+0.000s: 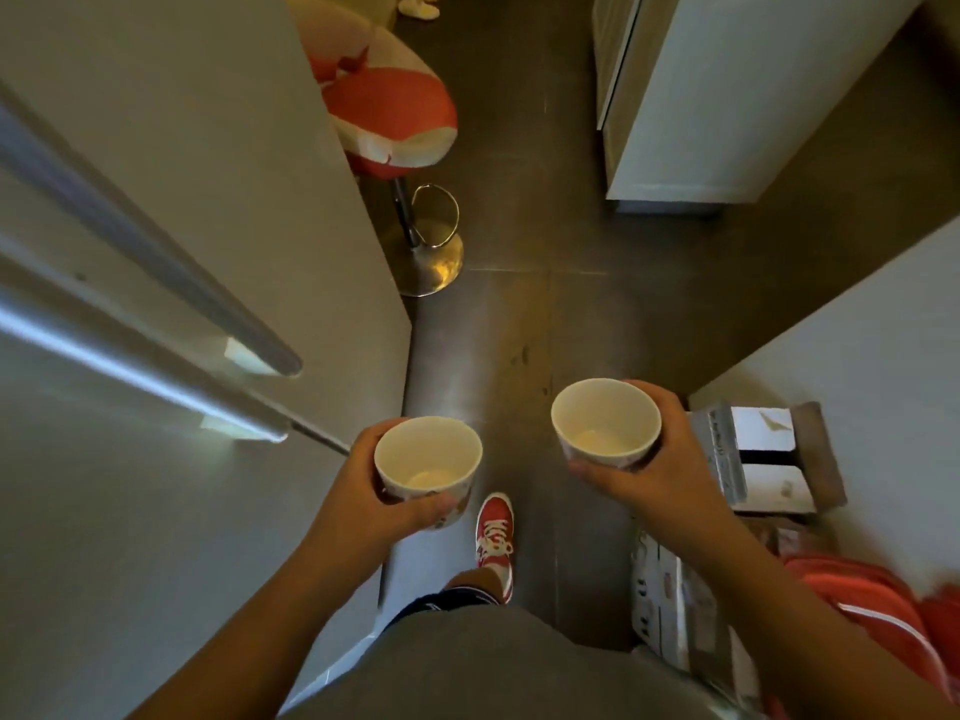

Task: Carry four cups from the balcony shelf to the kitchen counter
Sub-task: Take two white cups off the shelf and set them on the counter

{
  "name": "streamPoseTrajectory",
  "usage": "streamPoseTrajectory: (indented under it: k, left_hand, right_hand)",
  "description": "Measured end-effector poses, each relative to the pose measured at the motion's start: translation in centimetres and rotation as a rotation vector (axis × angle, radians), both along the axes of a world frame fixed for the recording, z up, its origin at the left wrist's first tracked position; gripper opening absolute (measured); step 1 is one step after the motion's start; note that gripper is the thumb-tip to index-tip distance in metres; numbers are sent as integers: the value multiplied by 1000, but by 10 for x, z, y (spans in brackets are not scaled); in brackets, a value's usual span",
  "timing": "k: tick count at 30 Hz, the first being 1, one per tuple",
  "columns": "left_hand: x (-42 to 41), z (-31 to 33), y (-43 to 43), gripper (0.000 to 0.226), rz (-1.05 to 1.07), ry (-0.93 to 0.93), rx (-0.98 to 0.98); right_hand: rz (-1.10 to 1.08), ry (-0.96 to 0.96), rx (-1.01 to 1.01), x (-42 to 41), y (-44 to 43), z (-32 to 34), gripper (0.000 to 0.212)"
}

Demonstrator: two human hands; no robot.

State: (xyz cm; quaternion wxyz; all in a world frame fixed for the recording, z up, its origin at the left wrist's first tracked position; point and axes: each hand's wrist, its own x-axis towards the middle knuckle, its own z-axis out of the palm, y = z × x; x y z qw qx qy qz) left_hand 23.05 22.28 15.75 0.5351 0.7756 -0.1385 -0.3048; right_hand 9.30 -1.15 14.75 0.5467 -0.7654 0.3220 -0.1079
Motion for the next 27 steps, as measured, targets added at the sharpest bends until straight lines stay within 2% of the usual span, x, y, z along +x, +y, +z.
streamPoseTrajectory:
  k: [2,6,15,21,25,27]
  left_hand:
    - [34,0,-30,75,-2,7,-1]
    - [88,1,-103,64,-78,28,-76]
    - [146,8,-271,66,-270,168,-177]
    - [192,0,-369,80,-367,119,-121]
    - [233,-1,-423,67,-377,61,-83]
    - [255,1,-444,66,-366,32,-73]
  right_hand:
    - [-35,19,-37,23,-24,3,84]
    - [-136,52,-63,43,-68,14,90]
    - [-345,204,-93,39,-154,14,84]
    - [-438,167,-15,61,-225,1,78]
    - [-383,143,60,95,-288,6,79]
    - [-382,106,64,126,-323,13,87]
